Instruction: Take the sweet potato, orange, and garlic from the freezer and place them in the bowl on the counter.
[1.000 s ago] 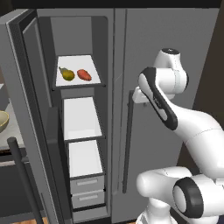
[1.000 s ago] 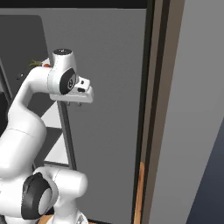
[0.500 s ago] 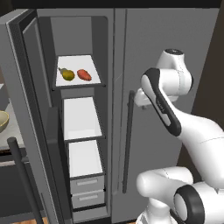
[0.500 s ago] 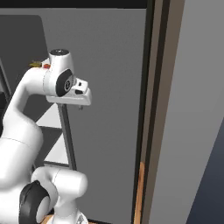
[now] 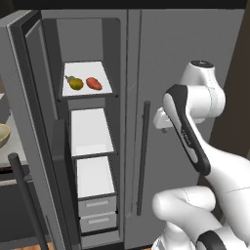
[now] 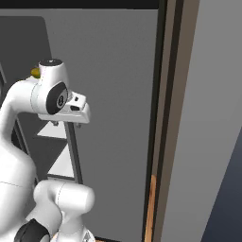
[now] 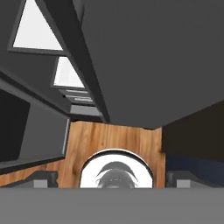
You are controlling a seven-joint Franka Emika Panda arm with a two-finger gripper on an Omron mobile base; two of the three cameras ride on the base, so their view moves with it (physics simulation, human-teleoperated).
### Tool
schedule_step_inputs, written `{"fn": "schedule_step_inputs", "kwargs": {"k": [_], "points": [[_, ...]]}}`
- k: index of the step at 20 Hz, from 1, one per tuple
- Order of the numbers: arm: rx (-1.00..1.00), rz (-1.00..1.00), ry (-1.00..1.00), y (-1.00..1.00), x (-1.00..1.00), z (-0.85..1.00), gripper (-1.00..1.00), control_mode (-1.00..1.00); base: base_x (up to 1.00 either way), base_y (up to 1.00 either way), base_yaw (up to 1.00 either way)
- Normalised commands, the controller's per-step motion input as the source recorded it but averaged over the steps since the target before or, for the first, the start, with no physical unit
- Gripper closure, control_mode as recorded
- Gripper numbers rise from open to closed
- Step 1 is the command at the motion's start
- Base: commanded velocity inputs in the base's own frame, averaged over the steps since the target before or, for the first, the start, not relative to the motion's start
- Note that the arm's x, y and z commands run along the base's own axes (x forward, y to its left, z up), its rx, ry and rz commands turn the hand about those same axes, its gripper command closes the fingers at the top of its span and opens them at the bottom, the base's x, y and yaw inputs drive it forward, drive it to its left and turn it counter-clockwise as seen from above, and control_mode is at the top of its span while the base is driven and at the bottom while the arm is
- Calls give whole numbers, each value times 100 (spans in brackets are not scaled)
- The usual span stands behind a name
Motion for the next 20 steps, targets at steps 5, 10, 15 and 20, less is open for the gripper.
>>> {"fn": "schedule_step_inputs", "kwargs": {"k": [5,10,15,20], "points": [[0,1,0,2,-41,0,-100,-100,0,0,0],[0,0,0,-13,-35,0,-100,-100,0,0,0],[0,0,0,-16,-20,0,-100,-100,0,0,0],[0,0,0,-9,-9,0,-100,-100,0,0,0]]}}
